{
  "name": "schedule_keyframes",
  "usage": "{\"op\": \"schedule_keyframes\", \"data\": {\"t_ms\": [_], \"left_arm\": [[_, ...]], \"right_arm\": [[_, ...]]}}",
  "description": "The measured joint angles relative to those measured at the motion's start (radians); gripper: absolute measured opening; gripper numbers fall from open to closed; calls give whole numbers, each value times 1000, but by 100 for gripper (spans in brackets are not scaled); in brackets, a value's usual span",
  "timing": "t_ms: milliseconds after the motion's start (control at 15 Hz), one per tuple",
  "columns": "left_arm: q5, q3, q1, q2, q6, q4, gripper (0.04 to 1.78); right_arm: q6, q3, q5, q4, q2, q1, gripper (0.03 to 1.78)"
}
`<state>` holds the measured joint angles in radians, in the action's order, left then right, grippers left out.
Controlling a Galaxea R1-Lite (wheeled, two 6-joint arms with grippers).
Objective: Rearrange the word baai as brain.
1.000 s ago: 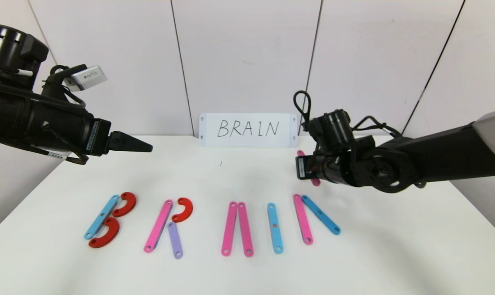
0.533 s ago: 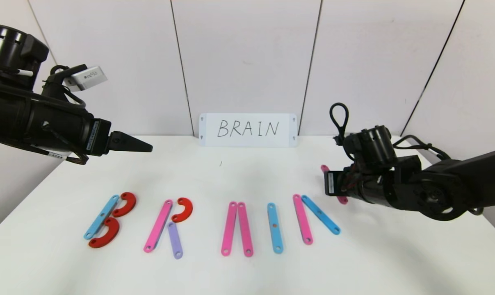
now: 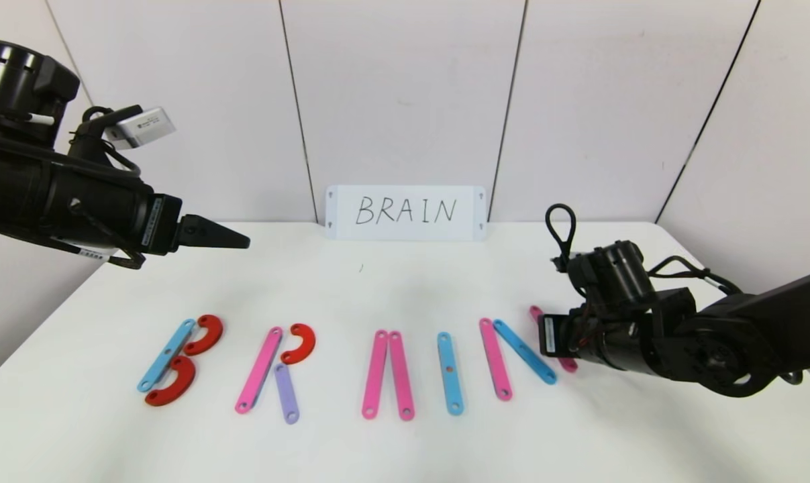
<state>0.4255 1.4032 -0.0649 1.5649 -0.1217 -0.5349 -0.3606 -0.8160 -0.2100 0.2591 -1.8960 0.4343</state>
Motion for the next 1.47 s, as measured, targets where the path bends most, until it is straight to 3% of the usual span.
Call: {"op": "schedule_keyframes", "data": {"t_ms": [533, 733, 933, 1267, 1467], "left_arm": [[0, -1, 0, 0, 0, 0, 174], [0, -1, 0, 0, 0, 0, 174], [0, -1, 1, 0, 0, 0, 174], [0, -3, 1, 0, 0, 0, 174], [0, -3, 1, 0, 0, -1, 174]], "right_arm": [[-6, 12, -1, 1, -16, 0, 27], [-5, 22, 0, 66, -24, 0, 35], [-3, 41, -3, 108, -33, -2, 65], [-3, 44, -3, 109, -35, -2, 146], [-1, 44, -4, 109, -30, -2, 170]]}}
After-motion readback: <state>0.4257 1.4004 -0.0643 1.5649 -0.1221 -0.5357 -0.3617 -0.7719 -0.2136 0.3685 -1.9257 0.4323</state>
